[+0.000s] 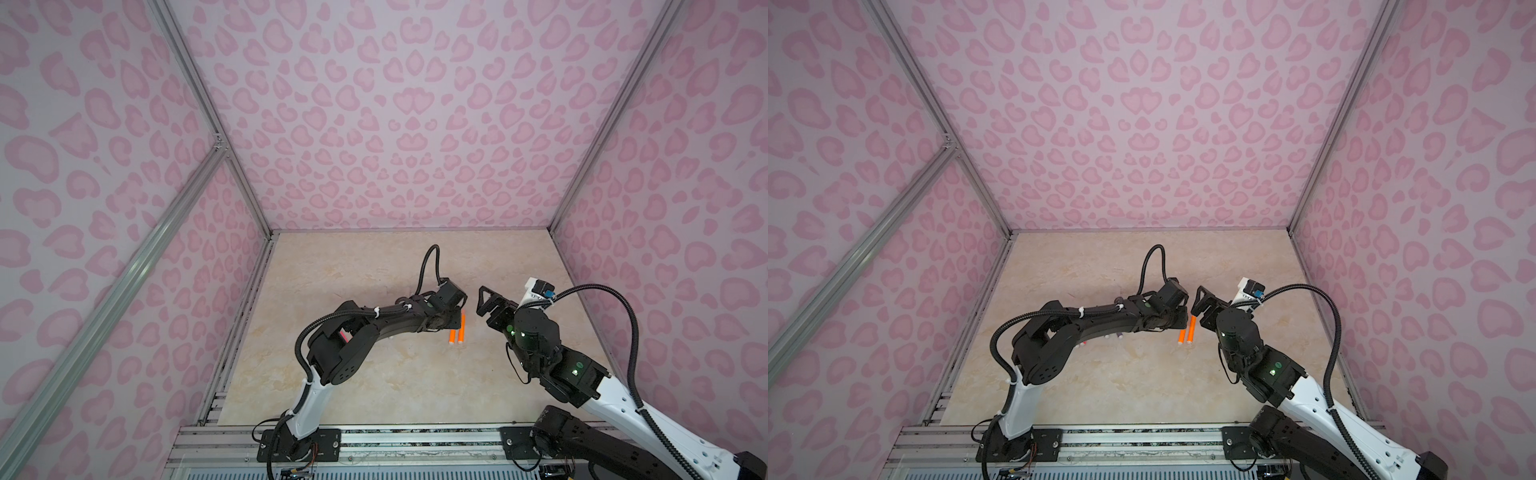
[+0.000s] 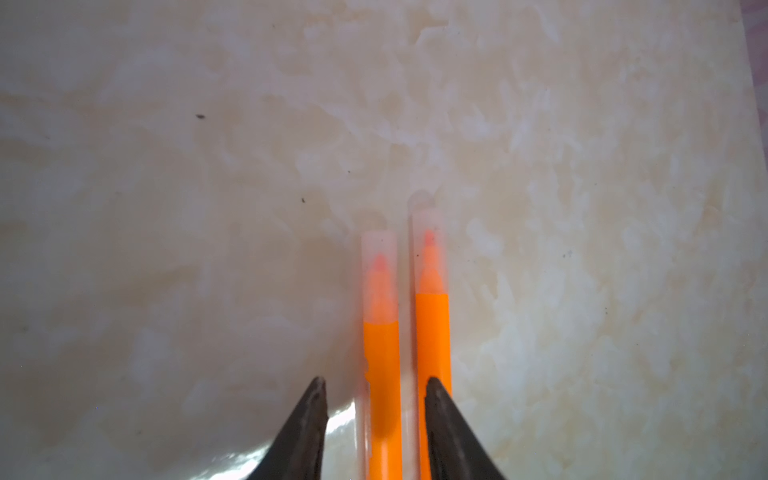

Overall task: Insert the pens into the pen caps
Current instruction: 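Open the left gripper and lift it away from the orange markers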

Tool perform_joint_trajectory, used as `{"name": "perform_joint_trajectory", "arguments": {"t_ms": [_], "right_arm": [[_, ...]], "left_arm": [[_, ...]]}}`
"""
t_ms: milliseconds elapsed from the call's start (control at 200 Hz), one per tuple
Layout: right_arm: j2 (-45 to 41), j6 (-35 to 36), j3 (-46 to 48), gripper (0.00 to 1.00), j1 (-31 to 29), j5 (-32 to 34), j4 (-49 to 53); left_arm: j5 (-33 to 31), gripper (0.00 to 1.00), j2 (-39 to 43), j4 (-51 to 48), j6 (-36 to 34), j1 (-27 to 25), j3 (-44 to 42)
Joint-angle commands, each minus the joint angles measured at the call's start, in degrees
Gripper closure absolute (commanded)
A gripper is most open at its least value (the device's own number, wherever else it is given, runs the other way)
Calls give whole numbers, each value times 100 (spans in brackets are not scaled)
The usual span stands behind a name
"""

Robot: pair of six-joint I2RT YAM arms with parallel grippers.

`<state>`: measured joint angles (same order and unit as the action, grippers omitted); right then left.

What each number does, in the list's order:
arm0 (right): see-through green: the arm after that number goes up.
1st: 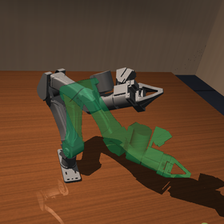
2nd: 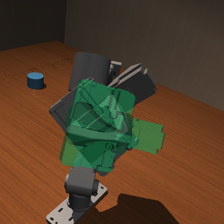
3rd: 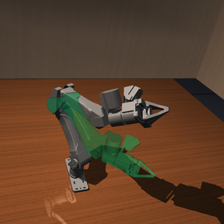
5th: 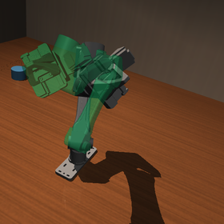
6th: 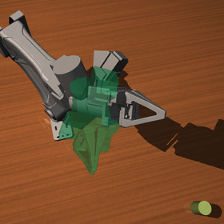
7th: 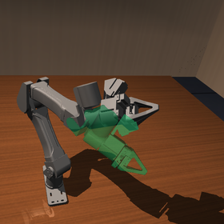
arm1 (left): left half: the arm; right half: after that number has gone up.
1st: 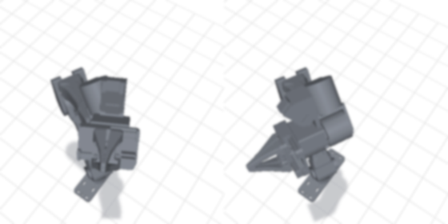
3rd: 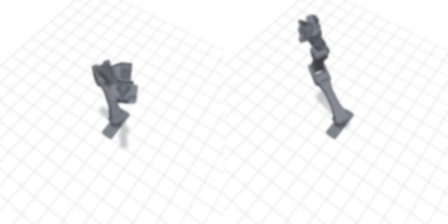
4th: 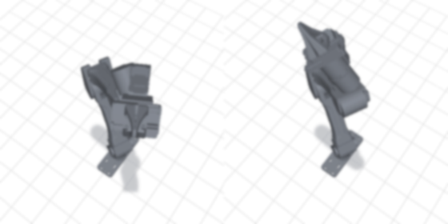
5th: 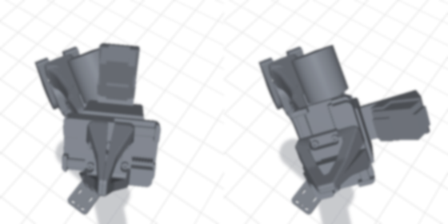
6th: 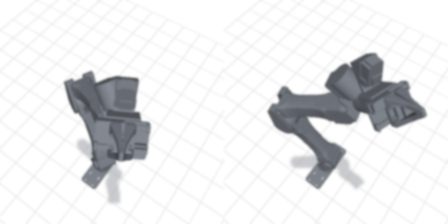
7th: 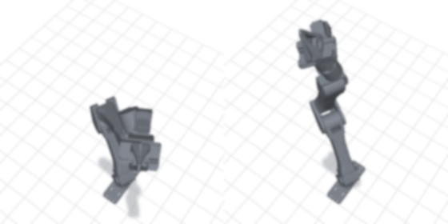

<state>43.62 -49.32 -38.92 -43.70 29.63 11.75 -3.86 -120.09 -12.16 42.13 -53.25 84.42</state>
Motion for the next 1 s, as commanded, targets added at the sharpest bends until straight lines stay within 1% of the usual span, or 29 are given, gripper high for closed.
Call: {"name": "perform_joint_trajectory", "arguments": {"t_ms": [0, 65, 105, 220, 260, 300, 335, 350, 370, 390, 415, 450, 480, 495, 515, 540, 575, 615, 630, 690, 705, 735, 750, 815, 880, 950, 1000], "right_arm": [[92, 367, 85, 2, 2, -167, -412], [155, 547, 101, 1, 2, -299, -552], [178, 663, 144, 1, 2, -381, -719], [232, 924, 270, 1, 3, -612, -1084], [250, 963, 249, 1, 3, -641, -1087], [277, 985, 243, 1, 11, -650, -1087], [308, 995, 236, 1, 7, -670, -1096], [327, 997, 230, 1, 4, -677, -1103], [346, 1005, 226, 1, 2, -706, -1100], [368, 1025, 220, 1, 9, -739, -1125], [405, 1055, 220, 1, 5, -799, -1163], [441, 1097, 213, 1, 2, -871, -1195], [491, 1122, 201, 1, -2, -904, -1198], [519, 1126, 189, 2, 2, -912, -1193], [553, 1126, 178, 1, 3, -915, -1192], [591, 1131, 165, 1, 6, -930, -1192], [666, 1136, 152, 1, 2, -965, -1218], [768, 1136, 132, 1, 4, -1026, -1244], [797, 1150, 126, 1, 2, -1054, -1253], [970, 1168, 33, 1, 7, -1212, -1234], [1014, 1167, 7, 2, 3, -1232, -1210], [1101, 1148, -50, 1, 2, -1269, -1165], [1145, 1146, -80, 1, 2, -1274, -1144], [1317, 1088, -205, 1, 2, -1275, -1025], [1420, 1072, -264, 1, 2, -1312, -999], [1464, 1053, -295, 1, 2, -1320, -979], [1474, 1020, -278, 1, 4, -1264, -971]], "left_arm": [[-699, 58, 895, 48, -171, -1, -360], [-1065, 56, 1500, 43, -183, -5, -691], [-1359, 56, 1925, 45, -127, -1, -1115], [-2251, 53, 3233, -63, 337, 4, -2090], [-2610, 47, 3638, -306, 546, 8, -2290], [-2986, 35, 4009, -510, 685, 8, -2440], [-3286, 22, 4340, -595, 755, 8, -2596], [-3374, 16, 4483, -598, 730, 10, -2679], [-3488, 10, 4669, -524, 646, 8, -2804], [-3646, 7, 4860, -403, 500, 4, -2955], [-3875, 7, 5099, -221, 337, -5, -3153], [-4375, 6, 5412, -145, 270, -11, -3419], [-4796, 0, 5670, -287, 435, -2, -3591], [-4961, 3, 5808, -403, 590, 11, -3663], [-5074, 4, 5991, -470, 775, 29, -3774], [-4985, 4, 6206, -321, 732, 49, -3956], [-4728, 4, 6513, 56, 290, 91, -4205], [-4775, 4, 6763, 192, 79, 107, -4381], [-4858, 4, 6832, 84, 147, 127, -4394], [-5125, 4, 6979, -616, 872, 234, -4343], [-5075, 5, 6999, -706, 975, 281, -4343], [-4888, 0, 7000, -794, 1089, 383, -4359], [-4764, 1, 6992, -820, 1150, 444, -4368], [-4180, 3, 6770, -943, 1498, 691, -4332], [-3618, 8, 6382, -1086, 1716, 889, -4175], [-3318, 8, 5874, -1277, 1789, 963, -3919], [-3226, 5, 5542, -1458, 1820, 966, -3747]]}}
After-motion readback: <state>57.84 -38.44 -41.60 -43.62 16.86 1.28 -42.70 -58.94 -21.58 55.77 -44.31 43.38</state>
